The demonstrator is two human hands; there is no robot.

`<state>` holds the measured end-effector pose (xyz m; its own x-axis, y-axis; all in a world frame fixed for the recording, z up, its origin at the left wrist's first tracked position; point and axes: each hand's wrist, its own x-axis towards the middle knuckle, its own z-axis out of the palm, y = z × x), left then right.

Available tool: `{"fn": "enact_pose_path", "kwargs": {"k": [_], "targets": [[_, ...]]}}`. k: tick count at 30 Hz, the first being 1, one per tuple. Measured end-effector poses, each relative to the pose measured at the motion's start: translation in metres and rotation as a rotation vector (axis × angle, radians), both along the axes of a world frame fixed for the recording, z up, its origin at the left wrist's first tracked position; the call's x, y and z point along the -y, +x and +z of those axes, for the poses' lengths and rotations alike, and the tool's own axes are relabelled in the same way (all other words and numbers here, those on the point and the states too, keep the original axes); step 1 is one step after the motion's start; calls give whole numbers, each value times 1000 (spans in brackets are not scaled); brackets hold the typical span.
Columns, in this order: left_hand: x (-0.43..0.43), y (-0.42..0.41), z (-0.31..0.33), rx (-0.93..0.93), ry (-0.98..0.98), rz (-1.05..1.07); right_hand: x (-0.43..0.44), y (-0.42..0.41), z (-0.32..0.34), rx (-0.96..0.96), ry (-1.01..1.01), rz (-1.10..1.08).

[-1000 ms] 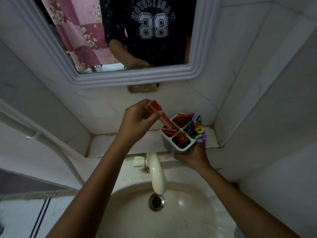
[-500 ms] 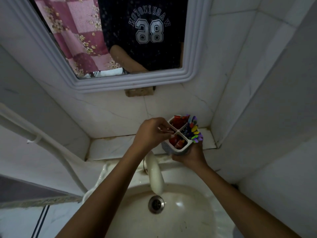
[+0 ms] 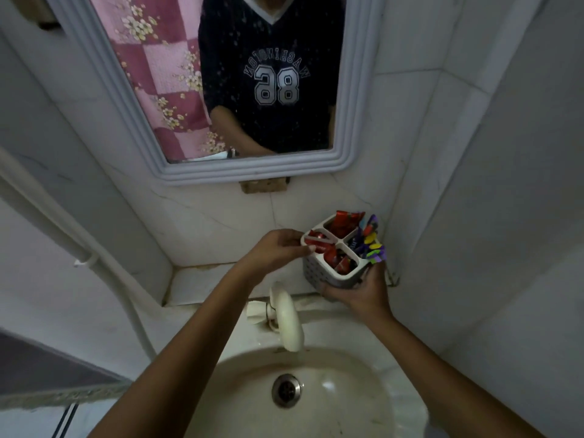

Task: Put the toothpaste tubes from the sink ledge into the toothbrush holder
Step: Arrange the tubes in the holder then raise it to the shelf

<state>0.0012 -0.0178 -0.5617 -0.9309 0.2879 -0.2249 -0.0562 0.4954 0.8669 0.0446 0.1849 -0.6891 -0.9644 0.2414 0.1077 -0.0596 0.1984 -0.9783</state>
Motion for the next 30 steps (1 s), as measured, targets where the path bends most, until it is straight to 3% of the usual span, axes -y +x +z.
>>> {"fn": "enact_pose_path", "kwargs": {"k": [4,8,13,15,17,19,25,30], "targets": [[-10,22,76,-131,53,-72,-20,10,79,-189,102,-73],[-20,48,177,-335,170,-140,-35,22,203,-470,62,-90],[-20,72,321,-770,259,-207,-44,51,373,-754,-15,-130],[-17,73,379,-1104,76,-107,-51,58,439,-828,-3,-150],[-14,73,433,-1539,-363,172,-57,65,501,-877,-1,-156],[-9,69,477,-1772,-608,344,-61,68,563,-900,40,-186],[7,20,544,-1501,-1085,428,-44,66,711,-913,80,-357],[17,9,544,-1462,-1092,388,-25,39,774,-885,141,-472]]}}
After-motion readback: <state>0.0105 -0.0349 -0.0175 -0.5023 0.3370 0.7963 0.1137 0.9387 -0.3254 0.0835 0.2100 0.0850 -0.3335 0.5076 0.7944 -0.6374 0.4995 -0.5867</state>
